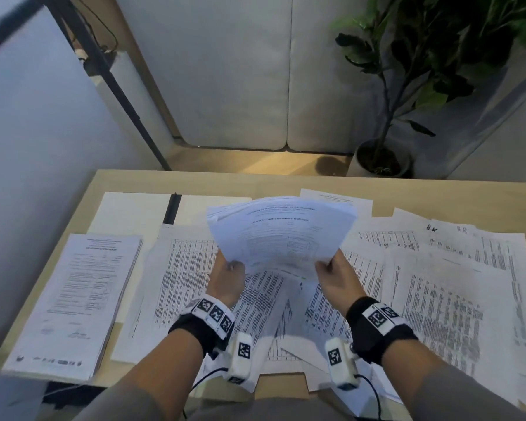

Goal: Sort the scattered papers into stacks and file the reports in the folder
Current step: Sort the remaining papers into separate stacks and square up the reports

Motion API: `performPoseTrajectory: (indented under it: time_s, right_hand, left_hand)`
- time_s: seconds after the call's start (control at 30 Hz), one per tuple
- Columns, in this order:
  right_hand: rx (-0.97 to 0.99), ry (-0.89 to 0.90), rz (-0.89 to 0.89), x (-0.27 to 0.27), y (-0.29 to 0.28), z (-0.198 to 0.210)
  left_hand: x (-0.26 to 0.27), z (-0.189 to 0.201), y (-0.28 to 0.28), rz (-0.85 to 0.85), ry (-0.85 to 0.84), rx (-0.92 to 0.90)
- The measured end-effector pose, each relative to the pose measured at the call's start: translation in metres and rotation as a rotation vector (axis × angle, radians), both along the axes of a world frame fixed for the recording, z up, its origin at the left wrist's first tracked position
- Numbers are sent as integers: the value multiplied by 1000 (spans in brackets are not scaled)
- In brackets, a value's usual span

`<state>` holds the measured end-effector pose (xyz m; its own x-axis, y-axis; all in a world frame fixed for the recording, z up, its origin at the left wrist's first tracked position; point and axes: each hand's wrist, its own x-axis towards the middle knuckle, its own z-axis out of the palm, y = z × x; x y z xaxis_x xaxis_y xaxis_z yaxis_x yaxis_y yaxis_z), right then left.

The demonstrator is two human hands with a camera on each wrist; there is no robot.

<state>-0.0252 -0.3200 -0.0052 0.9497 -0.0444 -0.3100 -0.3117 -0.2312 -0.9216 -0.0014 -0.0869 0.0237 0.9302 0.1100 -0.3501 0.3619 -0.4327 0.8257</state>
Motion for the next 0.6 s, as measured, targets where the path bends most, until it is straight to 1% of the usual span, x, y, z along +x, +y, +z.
performPoseTrajectory:
  time_s: [0.1,0.17,0.23,0.33,0.4,0.47,0.6]
  right_hand:
    - [-40,52,29,5,0,4]
    - [-87,0,47,8,-2,14]
    - [-140,-59,69,11,-3,28]
    - [-65,-23,123,17,8,39]
    - [0,57,167,22,27,40]
    - [18,122,217,24,55,39]
    - [96,232,297,24,132,33]
  left_hand:
    - [-1,4,4,-45,-27,-55]
    - [-3,8,12,-44,-15,-92]
    - [-4,11,25,-21,-23,-64]
    - [-10,17,53,9,-41,-56]
    - [-16,20,76,46,-48,-35]
    - [-22,20,104,77,-36,-17]
    - [-34,16,176,144,17,87]
